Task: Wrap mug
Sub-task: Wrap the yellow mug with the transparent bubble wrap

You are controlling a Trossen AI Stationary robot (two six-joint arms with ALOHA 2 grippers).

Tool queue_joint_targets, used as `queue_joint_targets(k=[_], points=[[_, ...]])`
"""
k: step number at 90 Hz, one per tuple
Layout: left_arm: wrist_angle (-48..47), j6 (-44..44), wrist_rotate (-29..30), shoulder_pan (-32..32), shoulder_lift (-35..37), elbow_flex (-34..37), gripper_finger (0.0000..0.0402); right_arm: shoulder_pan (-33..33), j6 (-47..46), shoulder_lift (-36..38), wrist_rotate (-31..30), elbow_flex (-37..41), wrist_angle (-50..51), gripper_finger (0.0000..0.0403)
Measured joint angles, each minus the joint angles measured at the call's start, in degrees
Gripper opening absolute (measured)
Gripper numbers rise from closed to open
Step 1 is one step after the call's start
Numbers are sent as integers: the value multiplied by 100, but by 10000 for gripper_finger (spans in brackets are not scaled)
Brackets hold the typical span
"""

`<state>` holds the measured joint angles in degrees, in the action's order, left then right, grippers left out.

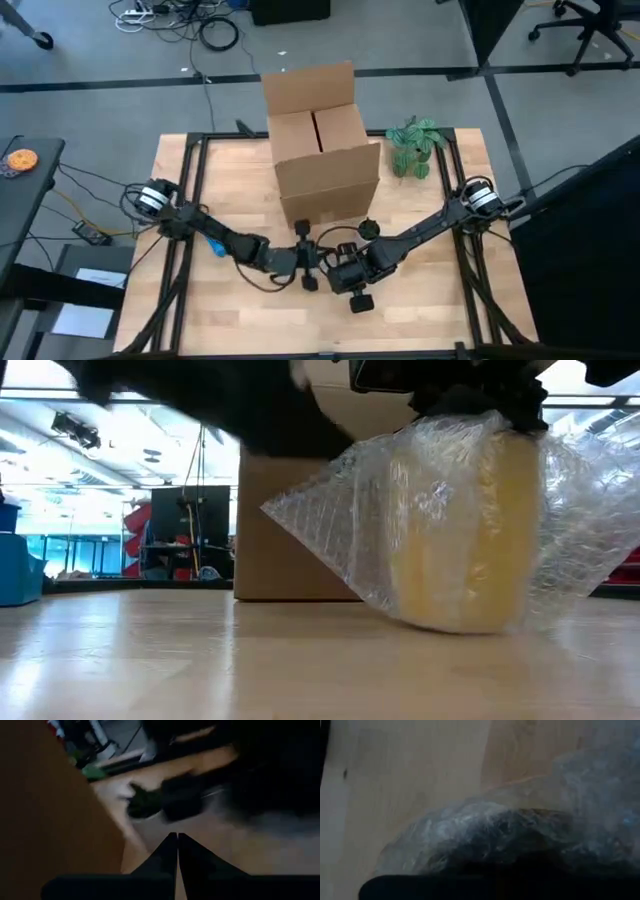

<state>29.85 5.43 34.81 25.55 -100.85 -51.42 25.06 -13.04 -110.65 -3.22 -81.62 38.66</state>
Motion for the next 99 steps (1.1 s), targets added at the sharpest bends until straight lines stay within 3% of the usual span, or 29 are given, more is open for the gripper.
queue_joint_targets(k=[13, 26, 59, 99], points=[[-36, -380, 115, 562, -9, 0, 0, 2, -30, 0, -84, 0, -3, 0], [710, -380, 205, 760, -352, 0, 0, 2, -44, 0, -102, 0, -27, 0], [2465, -100, 264, 124, -1209, -2, 0, 33, -121, 2, -105, 0, -28, 0], [2136, -103, 721, -257, -1213, 0, 0, 114, -21, 41, 6, 0, -101, 0]])
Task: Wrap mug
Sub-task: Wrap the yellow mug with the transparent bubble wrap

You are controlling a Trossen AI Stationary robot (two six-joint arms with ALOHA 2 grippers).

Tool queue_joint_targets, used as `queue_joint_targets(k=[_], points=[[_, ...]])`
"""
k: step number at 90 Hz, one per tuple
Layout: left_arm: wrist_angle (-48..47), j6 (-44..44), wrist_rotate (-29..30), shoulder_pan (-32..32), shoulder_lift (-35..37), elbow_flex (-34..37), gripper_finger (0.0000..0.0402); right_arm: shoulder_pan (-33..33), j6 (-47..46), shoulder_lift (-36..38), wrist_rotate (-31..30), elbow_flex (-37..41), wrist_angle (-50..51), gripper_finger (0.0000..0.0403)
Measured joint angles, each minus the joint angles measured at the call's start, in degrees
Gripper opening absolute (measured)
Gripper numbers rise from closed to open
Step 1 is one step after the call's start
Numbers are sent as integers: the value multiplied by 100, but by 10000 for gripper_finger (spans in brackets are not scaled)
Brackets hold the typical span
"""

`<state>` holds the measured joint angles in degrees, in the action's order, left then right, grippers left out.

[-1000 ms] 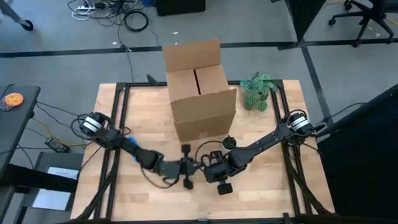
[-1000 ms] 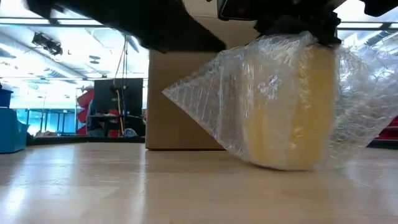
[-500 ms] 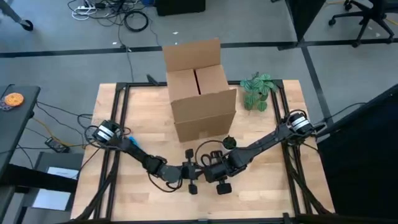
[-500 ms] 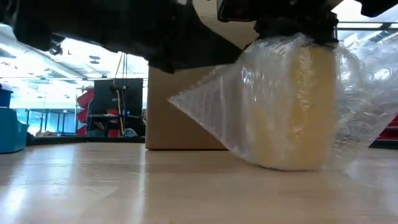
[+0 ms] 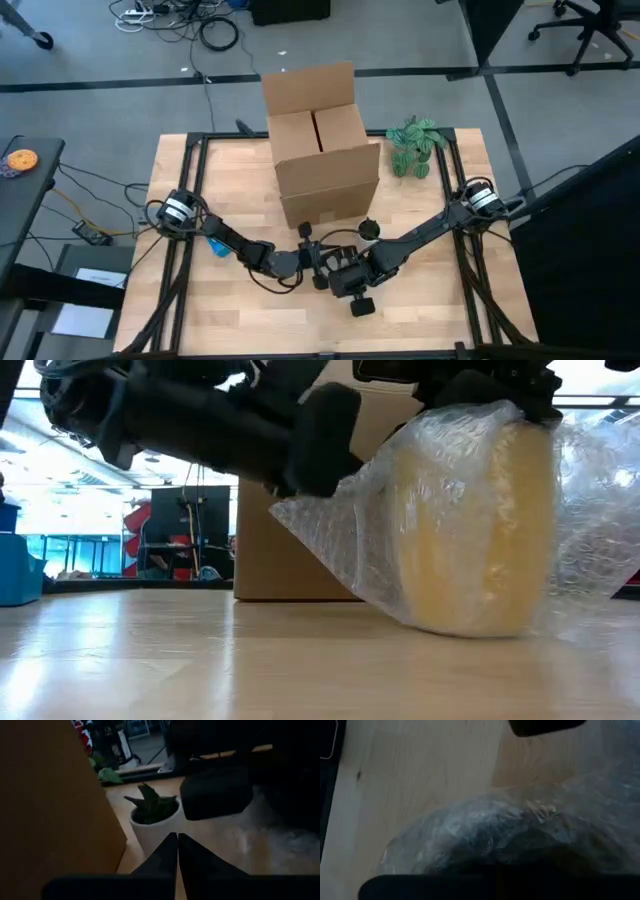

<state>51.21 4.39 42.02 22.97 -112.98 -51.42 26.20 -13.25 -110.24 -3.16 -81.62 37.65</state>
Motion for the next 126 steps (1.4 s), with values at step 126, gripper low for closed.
queue_joint_targets(k=[126], points=[[-468, -141, -8, 1388, -269, -854, 0, -39, -466, 275, -765, -41, 389, 0]])
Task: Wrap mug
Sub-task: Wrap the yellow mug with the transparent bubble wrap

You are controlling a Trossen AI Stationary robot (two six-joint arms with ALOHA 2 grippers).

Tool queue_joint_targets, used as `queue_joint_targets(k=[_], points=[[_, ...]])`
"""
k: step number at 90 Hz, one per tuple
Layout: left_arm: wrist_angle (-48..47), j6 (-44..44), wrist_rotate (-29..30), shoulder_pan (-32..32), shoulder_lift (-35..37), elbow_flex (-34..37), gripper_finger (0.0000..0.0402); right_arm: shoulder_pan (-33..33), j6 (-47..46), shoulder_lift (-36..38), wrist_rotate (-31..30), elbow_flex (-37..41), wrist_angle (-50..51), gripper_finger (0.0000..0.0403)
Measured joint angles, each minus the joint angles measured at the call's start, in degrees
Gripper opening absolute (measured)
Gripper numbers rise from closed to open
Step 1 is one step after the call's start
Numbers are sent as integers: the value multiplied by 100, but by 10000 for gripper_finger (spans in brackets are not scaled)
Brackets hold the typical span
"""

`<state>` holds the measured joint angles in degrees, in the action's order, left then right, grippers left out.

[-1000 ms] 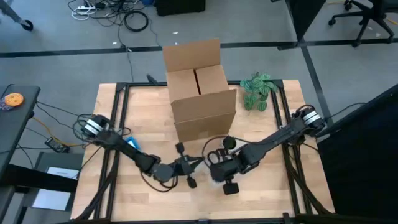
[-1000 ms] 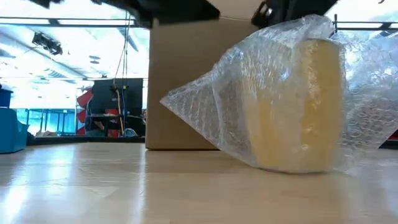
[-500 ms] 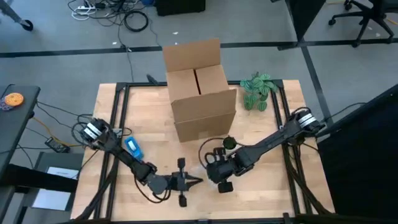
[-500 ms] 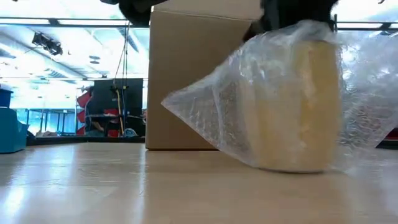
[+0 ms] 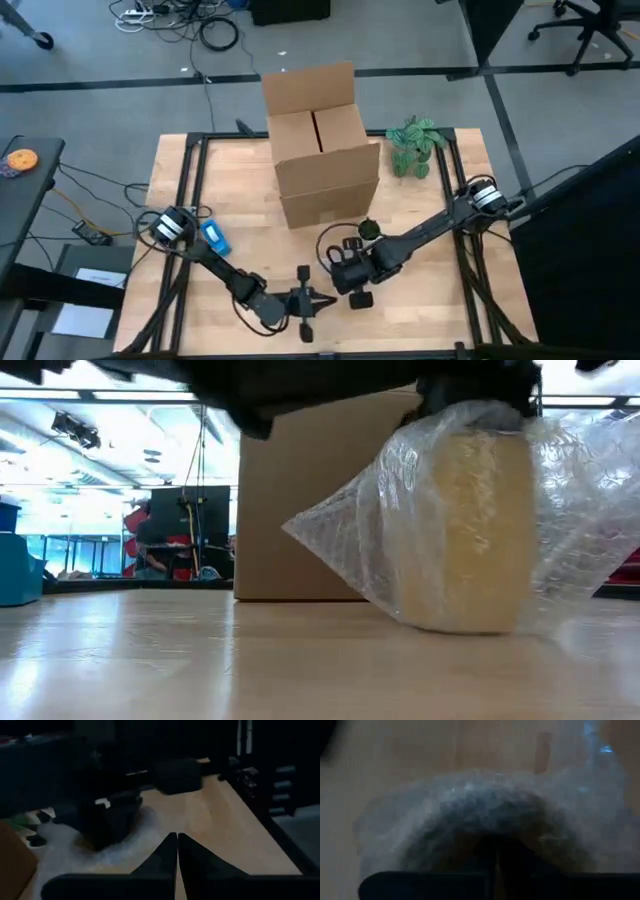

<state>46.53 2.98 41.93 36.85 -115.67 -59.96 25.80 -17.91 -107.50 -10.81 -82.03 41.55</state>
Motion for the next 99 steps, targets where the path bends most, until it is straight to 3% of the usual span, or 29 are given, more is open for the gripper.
queue_joint_targets(k=[18, 42, 67, 85, 99], points=[[-87, -167, 24, -273, -5, -7, 0, 12, -4, 279, -109, -3, 227, 0], [-263, -325, 28, -358, -5, -7, 0, 147, -142, 631, -872, -8, 632, 0], [-214, -103, 144, -451, -5, -7, 0, 157, -289, 356, -839, 206, 472, 0], [-213, -57, 133, -609, -3, -7, 0, 155, -273, -153, -372, 230, 9, 1], [-208, 95, 145, -639, 2, -7, 0, 153, -294, -154, -293, 225, -13, 1]])
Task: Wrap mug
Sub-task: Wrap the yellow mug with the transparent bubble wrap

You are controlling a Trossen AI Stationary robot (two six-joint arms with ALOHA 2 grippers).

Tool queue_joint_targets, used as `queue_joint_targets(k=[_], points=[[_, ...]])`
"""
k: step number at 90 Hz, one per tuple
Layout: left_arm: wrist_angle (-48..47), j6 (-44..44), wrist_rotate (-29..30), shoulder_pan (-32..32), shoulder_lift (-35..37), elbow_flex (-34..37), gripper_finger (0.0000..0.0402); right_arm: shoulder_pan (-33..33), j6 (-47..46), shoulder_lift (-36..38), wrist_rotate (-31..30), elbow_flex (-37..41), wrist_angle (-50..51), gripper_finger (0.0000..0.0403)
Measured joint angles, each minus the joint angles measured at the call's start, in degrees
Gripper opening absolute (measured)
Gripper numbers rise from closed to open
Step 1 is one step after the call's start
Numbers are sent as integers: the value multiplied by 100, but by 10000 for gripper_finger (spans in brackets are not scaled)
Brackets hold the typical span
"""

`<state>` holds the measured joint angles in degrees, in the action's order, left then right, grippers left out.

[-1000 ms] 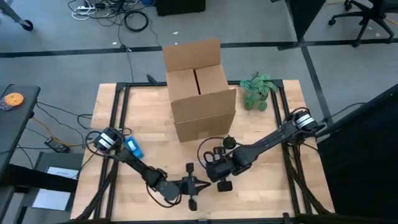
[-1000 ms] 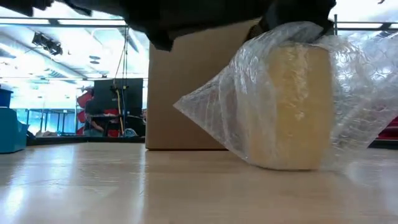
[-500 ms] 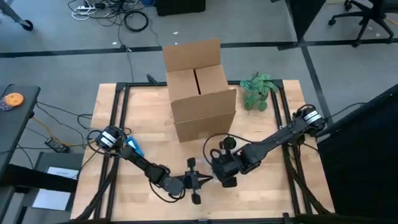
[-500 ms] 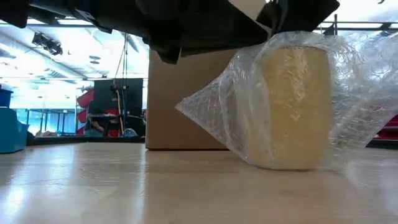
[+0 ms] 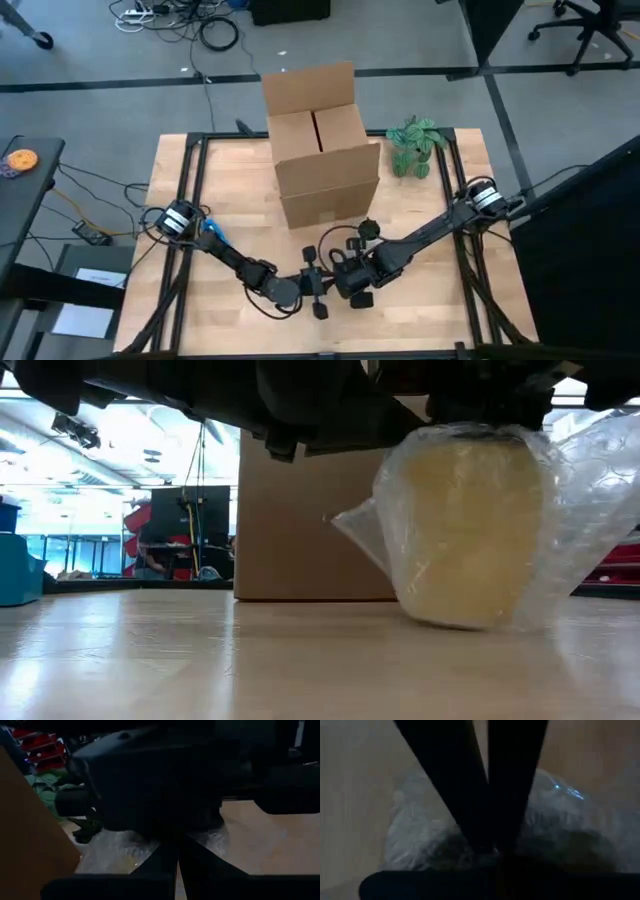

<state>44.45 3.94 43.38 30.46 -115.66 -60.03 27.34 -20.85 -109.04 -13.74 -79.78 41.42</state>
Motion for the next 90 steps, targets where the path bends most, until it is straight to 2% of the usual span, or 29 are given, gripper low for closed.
queue_joint_targets(k=[28, 45, 54, 68, 90], points=[[-55, 40, 111, -4, 33, 4, 0, 41, -58, 833, -52, 15, 311, 0], [-74, 38, 111, -4, 33, 4, 0, 41, -606, 1172, -450, 6, 1276, 0], [-72, 35, 110, -2, 37, 4, 0, 41, -791, 1115, -442, 8, 1484, 0], [-69, 32, 106, -2, 39, 4, 0, 43, -714, 872, -264, 11, 1008, 0], [-85, 7, 90, -7, 42, 4, 0, -75, -441, 10, 297, -7, 363, 0]])
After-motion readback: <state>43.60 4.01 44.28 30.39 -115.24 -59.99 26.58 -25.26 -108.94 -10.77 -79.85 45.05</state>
